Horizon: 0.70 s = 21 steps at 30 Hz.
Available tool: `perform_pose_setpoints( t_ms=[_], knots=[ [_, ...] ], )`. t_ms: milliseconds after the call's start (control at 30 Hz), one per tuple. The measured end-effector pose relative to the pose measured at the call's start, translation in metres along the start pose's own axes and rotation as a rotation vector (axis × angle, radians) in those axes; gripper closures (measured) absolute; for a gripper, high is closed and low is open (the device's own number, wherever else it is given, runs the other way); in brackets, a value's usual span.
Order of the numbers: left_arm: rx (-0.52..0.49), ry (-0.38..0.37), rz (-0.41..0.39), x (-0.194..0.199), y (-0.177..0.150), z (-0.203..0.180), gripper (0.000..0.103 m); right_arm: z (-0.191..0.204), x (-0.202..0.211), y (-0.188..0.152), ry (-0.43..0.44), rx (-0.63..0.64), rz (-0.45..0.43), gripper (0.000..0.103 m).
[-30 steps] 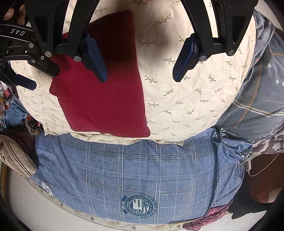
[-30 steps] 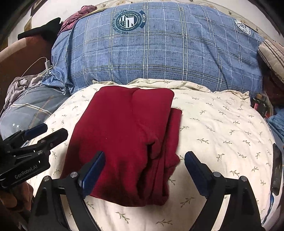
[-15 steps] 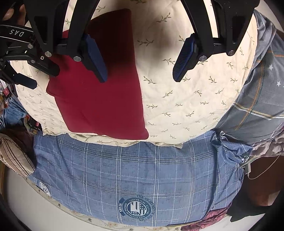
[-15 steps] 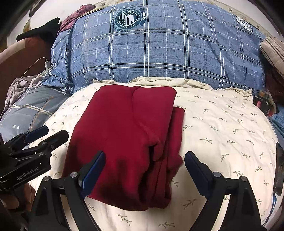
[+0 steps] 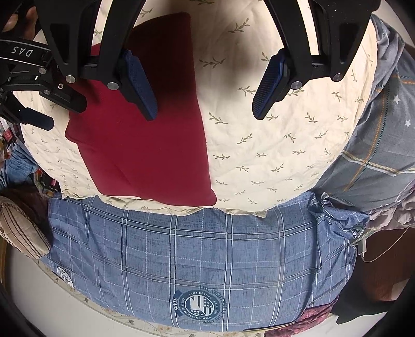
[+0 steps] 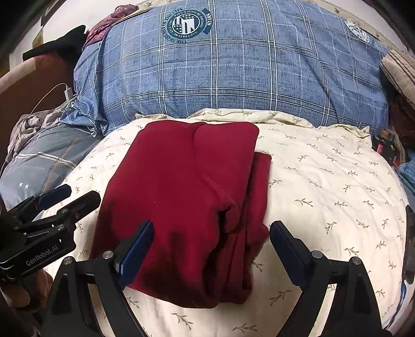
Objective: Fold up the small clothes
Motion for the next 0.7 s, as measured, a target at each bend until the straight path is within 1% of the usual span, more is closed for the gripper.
perform_pose_setpoints(
  t_ms=[700],
  knots=[
    [0.008,0.013,0.002,-0.0034,-0.0013,-0.0005,0.028,0.0025,-0.0015,-0.0007,0.007,0.011,0.006,0.011]
  ],
)
Point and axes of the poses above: each gripper's, at about its wrist camera, not at the fingertips, and x roughly against the way its jaws point, z to its left, y to its top, the point moved 3 cm from there along -x, roughly the way its jaws point, and after that the axes turned 12 degrees about x, right-handed, at the moved point
